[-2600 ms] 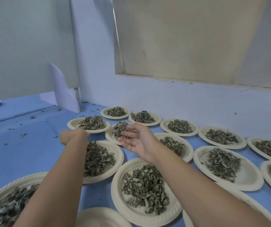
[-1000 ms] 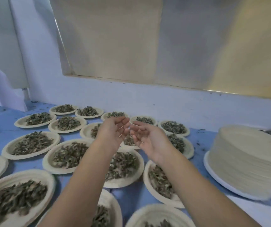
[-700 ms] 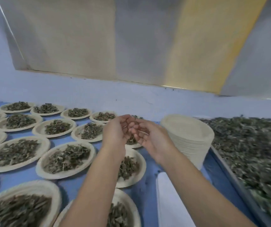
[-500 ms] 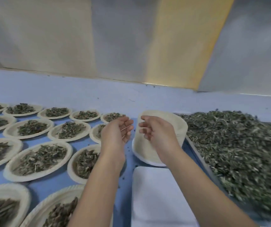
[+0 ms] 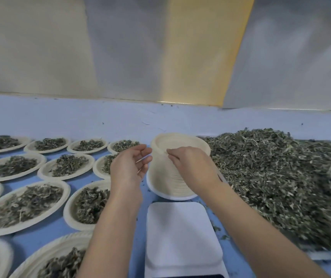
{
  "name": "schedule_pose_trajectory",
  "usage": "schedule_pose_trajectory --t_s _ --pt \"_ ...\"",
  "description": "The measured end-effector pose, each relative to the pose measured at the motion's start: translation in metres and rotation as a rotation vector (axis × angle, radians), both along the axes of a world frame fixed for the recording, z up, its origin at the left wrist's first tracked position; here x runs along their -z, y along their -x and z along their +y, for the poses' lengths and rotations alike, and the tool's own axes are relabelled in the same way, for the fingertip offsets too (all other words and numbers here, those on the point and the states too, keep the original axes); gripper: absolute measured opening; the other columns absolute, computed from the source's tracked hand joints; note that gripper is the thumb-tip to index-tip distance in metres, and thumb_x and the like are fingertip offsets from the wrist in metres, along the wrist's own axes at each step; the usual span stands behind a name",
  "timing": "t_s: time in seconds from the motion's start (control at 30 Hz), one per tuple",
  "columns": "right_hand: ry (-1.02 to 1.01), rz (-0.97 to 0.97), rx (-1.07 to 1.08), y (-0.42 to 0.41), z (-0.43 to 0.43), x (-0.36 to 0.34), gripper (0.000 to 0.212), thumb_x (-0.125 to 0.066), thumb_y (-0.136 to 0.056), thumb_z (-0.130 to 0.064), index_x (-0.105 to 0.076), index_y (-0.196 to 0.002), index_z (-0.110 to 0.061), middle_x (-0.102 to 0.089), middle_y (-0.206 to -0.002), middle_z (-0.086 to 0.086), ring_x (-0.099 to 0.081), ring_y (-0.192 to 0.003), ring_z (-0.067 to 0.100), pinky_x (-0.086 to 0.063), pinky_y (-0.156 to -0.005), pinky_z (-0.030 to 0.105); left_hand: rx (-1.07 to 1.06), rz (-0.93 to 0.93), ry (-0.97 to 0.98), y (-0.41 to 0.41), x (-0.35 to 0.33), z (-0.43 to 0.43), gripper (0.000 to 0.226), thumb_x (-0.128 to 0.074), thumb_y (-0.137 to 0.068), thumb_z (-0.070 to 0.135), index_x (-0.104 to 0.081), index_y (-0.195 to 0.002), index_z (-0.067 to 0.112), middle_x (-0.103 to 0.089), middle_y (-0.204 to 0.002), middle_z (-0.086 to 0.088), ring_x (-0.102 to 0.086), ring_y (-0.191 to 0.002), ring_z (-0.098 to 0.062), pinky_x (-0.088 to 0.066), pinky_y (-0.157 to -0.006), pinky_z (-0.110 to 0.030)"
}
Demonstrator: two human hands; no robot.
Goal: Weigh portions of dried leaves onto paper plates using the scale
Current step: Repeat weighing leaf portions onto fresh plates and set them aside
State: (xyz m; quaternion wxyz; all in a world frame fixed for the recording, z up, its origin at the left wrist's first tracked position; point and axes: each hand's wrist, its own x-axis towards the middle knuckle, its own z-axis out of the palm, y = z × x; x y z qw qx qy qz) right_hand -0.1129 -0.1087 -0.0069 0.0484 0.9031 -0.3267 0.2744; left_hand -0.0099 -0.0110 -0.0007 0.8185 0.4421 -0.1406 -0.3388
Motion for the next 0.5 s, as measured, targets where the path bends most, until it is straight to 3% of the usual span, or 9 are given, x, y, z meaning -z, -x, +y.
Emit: schedule_pose_trajectory --t_s 0.23,0.5 --pt "0.000 0.017 0.033 -0.008 0.001 0.005 0.029 -0.040 -0.099 -0.013 -0.065 -0.112 -0.008 -0.067 -0.110 0.009 -0.059 -0.102 0.026 -0.046 -0.085 0.039 0.047 -0.045 0.013 0.005 0.000 -0.001 0.025 -0.042 -0.091 0.005 -0.063 -0.080 0.011 -0.069 -0.060 0.005 -0.061 -0.048 -0.003 -0.046 -0.051 -0.013" --pt "0.027 -0.109 -0.033 -0.011 0.001 0.010 0.033 -0.043 -0.093 -0.001 -0.063 -0.118 -0.007 -0.063 -0.112 0.010 -0.050 -0.106 0.028 -0.038 -0.087 0.035 0.076 -0.033 -0.005 0.007 0.002 -0.003 0.025 -0.042 -0.091 0.005 -0.063 -0.081 0.012 -0.069 -0.058 0.006 -0.060 -0.048 -0.004 -0.045 -0.052 -0.014"
